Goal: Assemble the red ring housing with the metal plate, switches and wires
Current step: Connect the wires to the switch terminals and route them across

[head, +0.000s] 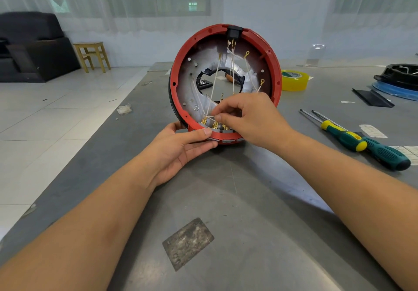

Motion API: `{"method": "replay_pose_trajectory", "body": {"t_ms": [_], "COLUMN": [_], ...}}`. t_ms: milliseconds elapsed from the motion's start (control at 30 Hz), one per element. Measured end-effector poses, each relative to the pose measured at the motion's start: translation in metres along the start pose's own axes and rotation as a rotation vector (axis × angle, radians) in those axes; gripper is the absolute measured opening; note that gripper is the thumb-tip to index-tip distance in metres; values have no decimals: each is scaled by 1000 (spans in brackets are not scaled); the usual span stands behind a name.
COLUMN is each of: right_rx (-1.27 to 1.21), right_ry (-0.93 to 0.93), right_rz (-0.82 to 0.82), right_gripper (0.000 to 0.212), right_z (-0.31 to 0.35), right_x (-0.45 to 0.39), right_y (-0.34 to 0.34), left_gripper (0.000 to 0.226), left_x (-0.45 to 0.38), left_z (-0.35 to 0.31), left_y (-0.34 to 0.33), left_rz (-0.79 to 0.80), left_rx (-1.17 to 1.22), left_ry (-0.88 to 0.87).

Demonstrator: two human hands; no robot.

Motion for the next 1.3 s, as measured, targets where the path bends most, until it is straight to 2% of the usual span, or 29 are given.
{"method": "replay_pose_trajectory", "body": {"t_ms": [200, 433, 933, 1133, 1300], "right_rx": [110, 181, 237, 253, 297], "right_ry": [84, 163, 211, 206, 184], "right_rz": [34, -6, 40, 67, 96], "right_gripper": [6, 7, 10, 24, 18], "right_z": [5, 12, 20, 20, 17], "right_x": [0, 2, 5, 2, 0], "right_y": [1, -2, -4, 9, 14], "left_gripper": [79, 80, 78, 77, 73], "left_x": [3, 4, 6, 4, 2], "left_z": [-1, -3, -4, -4, -2], "left_y": [-1, -1, -2, 0, 1], "left_rz": [13, -3, -25, -17, 17], "left_rx": [1, 19, 13, 17, -5], "left_ry": [31, 27, 12, 1, 17]}}
Point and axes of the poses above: each hand's wrist, its own x-axis away from the middle knuckle, its own y-axis out of the back of the hand, z = x × y, the point moved 6 cm from there along -x, towards the middle knuckle, and after that the axes turned 5 degrees about -x, right-handed, at the moved point
